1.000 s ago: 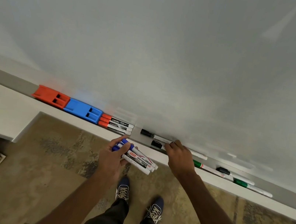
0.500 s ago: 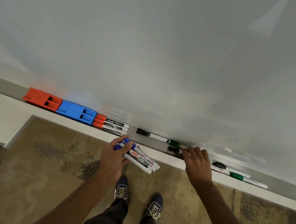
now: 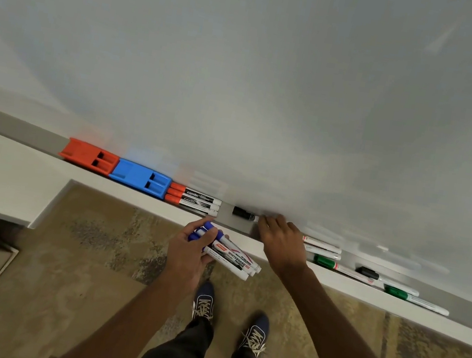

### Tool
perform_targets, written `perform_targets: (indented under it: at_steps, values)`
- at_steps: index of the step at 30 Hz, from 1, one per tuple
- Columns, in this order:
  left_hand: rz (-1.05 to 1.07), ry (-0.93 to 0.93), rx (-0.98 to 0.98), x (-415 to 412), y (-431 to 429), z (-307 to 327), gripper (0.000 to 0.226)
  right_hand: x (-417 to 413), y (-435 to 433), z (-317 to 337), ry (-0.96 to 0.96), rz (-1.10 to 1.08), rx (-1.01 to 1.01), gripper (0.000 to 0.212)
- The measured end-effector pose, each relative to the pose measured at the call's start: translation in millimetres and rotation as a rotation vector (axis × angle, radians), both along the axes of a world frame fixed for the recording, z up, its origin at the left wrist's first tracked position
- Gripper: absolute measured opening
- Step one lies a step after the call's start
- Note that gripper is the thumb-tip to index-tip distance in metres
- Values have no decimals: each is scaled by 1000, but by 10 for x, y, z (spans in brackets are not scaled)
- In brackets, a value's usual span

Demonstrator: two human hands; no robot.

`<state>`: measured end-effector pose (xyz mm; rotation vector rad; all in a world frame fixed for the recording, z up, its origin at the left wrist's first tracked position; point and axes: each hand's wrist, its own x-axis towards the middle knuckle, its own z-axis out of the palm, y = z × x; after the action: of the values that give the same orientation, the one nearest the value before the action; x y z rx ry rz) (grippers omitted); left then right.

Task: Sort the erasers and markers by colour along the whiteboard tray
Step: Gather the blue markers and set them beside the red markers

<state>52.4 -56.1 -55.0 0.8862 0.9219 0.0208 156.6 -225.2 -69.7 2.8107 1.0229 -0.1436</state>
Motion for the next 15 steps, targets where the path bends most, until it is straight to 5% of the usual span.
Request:
perform_targets:
  at_steps: [8,15]
  values:
    - [19,-5,-18,-18,71,20,36,-41,197,-43,-6,-3,-90,42]
    - [-14,16,-12,28,49,-49,35,-90,-62,-9,-124,4,123,45]
